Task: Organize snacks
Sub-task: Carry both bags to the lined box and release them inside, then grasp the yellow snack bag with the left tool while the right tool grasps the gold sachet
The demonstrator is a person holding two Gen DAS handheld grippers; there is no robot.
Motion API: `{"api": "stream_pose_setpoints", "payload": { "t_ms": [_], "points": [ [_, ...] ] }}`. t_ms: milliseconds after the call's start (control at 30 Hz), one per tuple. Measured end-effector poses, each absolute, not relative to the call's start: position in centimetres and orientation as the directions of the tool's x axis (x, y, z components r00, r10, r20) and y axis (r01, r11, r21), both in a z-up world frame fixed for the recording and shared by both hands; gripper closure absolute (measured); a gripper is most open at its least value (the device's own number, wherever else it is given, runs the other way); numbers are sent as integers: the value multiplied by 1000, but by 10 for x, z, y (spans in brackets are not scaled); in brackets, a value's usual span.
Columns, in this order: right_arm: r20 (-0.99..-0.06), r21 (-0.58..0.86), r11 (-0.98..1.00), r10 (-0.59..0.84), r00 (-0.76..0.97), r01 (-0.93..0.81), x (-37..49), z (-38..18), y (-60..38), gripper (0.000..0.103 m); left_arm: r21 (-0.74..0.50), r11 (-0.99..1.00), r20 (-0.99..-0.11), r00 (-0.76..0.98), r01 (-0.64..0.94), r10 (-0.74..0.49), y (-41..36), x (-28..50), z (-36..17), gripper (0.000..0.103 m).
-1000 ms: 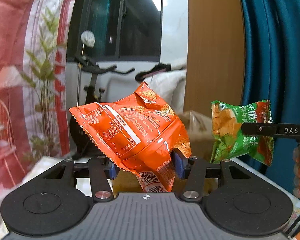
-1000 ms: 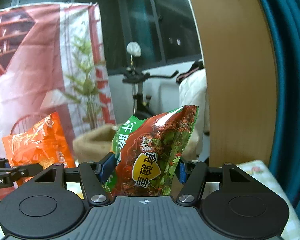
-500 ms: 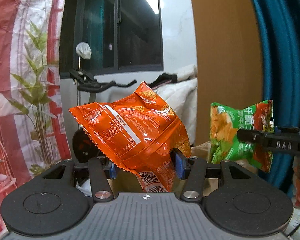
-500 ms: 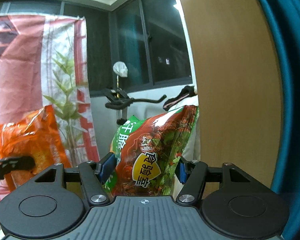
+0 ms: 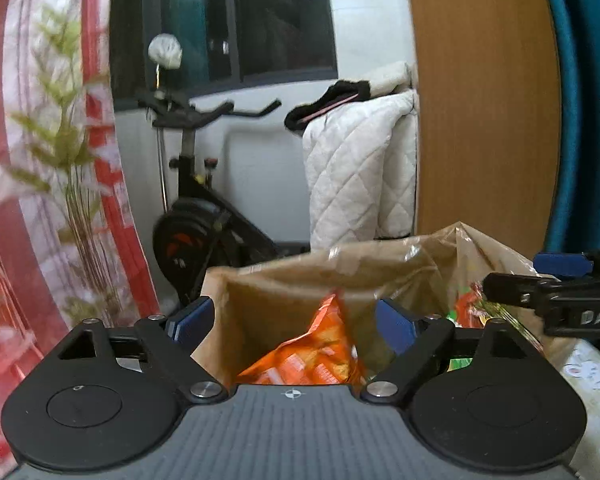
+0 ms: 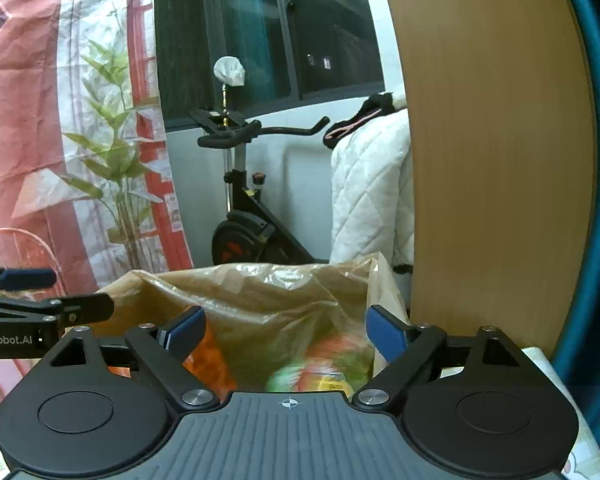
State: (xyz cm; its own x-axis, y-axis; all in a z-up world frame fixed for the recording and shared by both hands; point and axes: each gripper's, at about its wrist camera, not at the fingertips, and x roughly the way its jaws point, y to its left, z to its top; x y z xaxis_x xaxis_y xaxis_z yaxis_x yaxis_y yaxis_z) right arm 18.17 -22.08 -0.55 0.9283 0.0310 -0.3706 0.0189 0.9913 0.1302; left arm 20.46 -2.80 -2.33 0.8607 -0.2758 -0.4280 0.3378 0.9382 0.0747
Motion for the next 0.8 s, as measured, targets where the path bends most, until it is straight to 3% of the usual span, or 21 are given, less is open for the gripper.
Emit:
{"api": "stream_pose_setpoints", "payload": {
  "t_ms": [300, 467, 800],
  "points": [
    [-338, 210, 977, 95, 936, -23, 124, -3, -238, 18, -53, 935, -386, 856, 351, -343, 32, 145, -19, 14],
    [-319, 228, 973, 105, 942, -32, 89, -8, -240, 18, -95, 932, -425, 832, 351, -357, 55, 122, -27, 14],
    [-368, 249, 968, 83, 926, 12, 39, -44, -234, 20, -109, 936, -485, 804, 334, -343, 80, 82, -52, 15]
  ]
}}
